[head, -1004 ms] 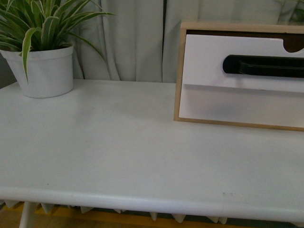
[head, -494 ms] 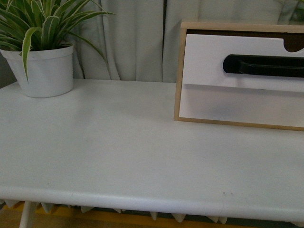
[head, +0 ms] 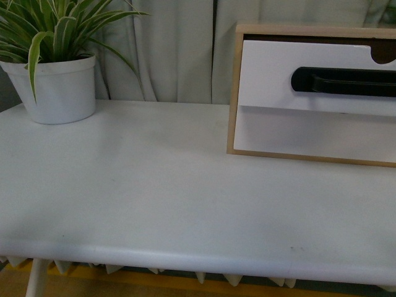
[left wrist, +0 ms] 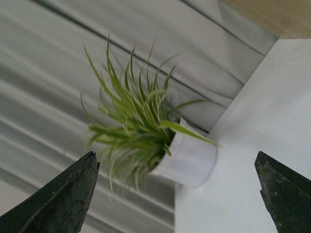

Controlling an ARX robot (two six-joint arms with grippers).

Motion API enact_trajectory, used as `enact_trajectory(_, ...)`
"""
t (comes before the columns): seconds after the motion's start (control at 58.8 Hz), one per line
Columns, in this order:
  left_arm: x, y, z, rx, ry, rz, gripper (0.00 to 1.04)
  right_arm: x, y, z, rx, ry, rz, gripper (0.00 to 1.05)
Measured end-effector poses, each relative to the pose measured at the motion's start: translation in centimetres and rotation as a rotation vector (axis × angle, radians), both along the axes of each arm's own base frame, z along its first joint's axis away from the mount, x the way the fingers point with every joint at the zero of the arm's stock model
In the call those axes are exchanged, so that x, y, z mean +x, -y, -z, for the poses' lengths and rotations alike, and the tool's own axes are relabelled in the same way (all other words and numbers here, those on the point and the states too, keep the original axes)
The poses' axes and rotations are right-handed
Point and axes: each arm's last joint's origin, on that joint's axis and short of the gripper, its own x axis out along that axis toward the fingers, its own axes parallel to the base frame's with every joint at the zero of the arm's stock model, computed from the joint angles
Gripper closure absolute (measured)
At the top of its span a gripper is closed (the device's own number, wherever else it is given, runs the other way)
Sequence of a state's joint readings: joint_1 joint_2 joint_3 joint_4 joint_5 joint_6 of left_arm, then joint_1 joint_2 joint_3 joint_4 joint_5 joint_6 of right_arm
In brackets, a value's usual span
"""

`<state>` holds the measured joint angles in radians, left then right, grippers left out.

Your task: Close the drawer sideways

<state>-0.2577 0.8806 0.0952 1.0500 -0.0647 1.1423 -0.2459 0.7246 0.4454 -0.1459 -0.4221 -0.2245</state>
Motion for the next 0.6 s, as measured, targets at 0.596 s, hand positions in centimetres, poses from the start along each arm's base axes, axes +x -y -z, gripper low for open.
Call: enact_trajectory(0.596,9.0,5.0,-2.2,0.488,0.030,0.275,0.06,6.9,2.2,-8.9,-0.530,0.085,-0.140,0.09)
